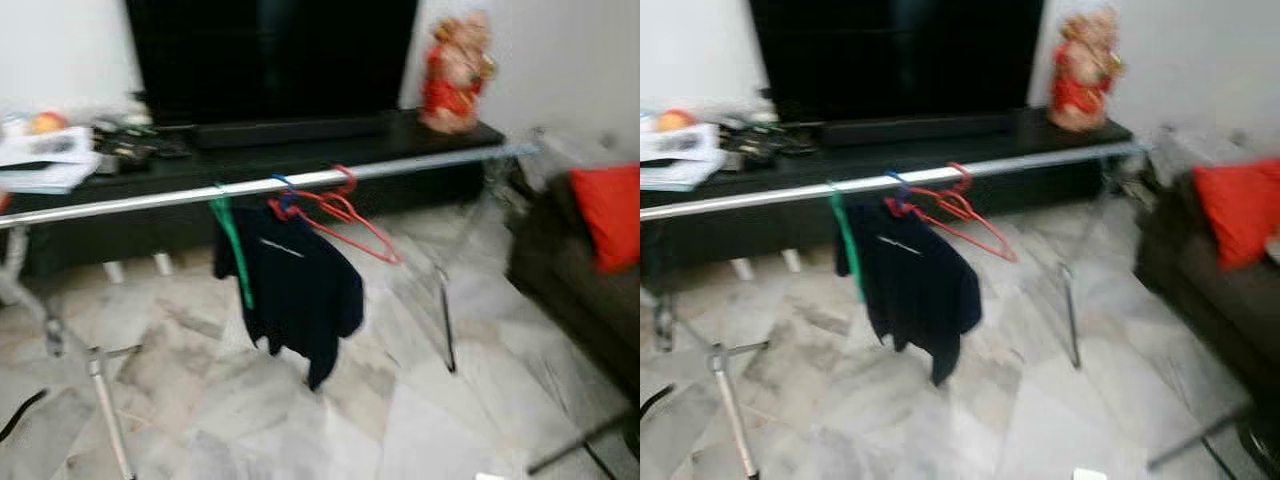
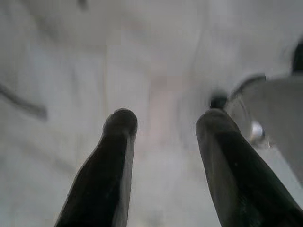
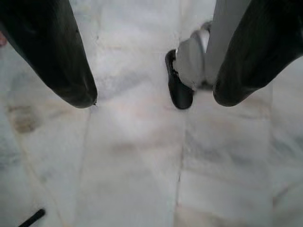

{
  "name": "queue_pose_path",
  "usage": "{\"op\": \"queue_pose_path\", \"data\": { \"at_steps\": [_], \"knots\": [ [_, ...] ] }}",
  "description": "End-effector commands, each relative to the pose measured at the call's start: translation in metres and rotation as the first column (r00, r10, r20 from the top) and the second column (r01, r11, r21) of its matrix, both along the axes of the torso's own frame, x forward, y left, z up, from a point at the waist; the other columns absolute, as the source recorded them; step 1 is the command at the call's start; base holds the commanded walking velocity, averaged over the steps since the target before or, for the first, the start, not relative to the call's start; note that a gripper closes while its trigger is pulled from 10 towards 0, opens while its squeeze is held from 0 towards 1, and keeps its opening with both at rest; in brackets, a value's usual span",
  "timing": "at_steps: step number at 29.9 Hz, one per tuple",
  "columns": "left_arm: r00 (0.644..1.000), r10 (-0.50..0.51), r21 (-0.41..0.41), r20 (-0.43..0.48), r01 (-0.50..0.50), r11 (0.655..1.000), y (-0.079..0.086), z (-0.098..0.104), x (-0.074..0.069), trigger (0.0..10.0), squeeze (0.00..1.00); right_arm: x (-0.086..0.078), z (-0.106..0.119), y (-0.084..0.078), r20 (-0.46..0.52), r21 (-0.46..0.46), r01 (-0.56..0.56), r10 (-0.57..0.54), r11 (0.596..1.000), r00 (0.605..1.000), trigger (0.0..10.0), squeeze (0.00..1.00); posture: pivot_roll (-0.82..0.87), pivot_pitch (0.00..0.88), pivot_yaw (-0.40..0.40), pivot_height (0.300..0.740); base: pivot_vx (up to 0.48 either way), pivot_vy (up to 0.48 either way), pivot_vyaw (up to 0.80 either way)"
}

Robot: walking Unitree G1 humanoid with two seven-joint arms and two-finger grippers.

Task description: Hang hanger

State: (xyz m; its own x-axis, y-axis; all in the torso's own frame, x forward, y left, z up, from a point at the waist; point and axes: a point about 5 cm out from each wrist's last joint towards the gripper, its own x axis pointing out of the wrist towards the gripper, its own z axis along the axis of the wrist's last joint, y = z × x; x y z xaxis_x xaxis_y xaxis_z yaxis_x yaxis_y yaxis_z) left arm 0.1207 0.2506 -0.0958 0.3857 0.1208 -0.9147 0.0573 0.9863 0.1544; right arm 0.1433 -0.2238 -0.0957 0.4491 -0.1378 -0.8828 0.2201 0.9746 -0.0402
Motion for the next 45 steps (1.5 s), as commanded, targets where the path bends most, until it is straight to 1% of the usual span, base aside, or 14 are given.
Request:
{"op": "queue_pose_path", "data": {
  "at_steps": [1,5,10,19,37,43,45],
  "knots": [
    [0.998,0.038,0.011,-0.055,-0.037,0.999,0.0072,-0.0035,-0.0187,10.0,0.00,0.0128,0.0035,0.0073,0.039,0.014,-0.007,0.007,1.000,0.999,10.0,0.00,0.16,0.000,0.015,0.740,0.000,0.000,-0.78],
    [0.998,0.027,0.016,-0.053,-0.027,1.000,0.0080,-0.0030,-0.0180,10.0,0.00,0.0131,0.0035,0.0079,0.040,0.015,-0.005,0.004,1.000,0.999,10.0,0.00,0.15,0.000,0.020,0.740,0.000,0.000,-0.78],
    [0.998,0.024,0.021,-0.052,-0.023,1.000,0.0108,-0.0019,-0.0172,10.0,0.00,0.0141,0.0033,0.0110,0.047,0.024,0.008,-0.010,1.000,0.999,10.0,0.00,0.14,0.000,0.045,0.740,0.000,0.000,-0.78],
    [0.999,0.022,0.030,-0.046,-0.021,0.999,0.0136,-0.0007,-0.0160,10.0,0.00,0.0147,0.0029,0.0139,0.047,0.028,0.020,-0.021,0.999,0.999,10.0,0.00,0.13,0.000,0.059,0.740,0.000,0.000,-0.78],
    [0.999,0.014,0.025,-0.049,-0.013,1.000,0.0120,-0.0012,-0.0162,10.0,0.00,0.0143,0.0031,0.0122,0.047,0.023,0.022,-0.023,0.999,0.999,10.0,0.00,0.14,0.000,0.052,0.740,0.000,0.000,-0.78],
    [0.999,0.004,0.022,-0.049,-0.003,1.000,0.0112,-0.0012,-0.0157,10.0,0.00,0.0145,0.0033,0.0116,0.047,0.020,0.019,-0.020,1.000,0.999,10.0,0.00,0.14,0.000,0.051,0.740,0.000,0.000,-0.78],
    [0.998,-0.016,0.031,-0.055,0.018,0.999,0.0114,-0.0012,-0.0154,10.0,0.00,0.0143,0.0032,0.0114,0.047,0.019,0.020,-0.021,1.000,0.999,10.0,0.00,0.13,0.000,0.051,0.740,0.000,0.000,-0.78]
  ]
}}
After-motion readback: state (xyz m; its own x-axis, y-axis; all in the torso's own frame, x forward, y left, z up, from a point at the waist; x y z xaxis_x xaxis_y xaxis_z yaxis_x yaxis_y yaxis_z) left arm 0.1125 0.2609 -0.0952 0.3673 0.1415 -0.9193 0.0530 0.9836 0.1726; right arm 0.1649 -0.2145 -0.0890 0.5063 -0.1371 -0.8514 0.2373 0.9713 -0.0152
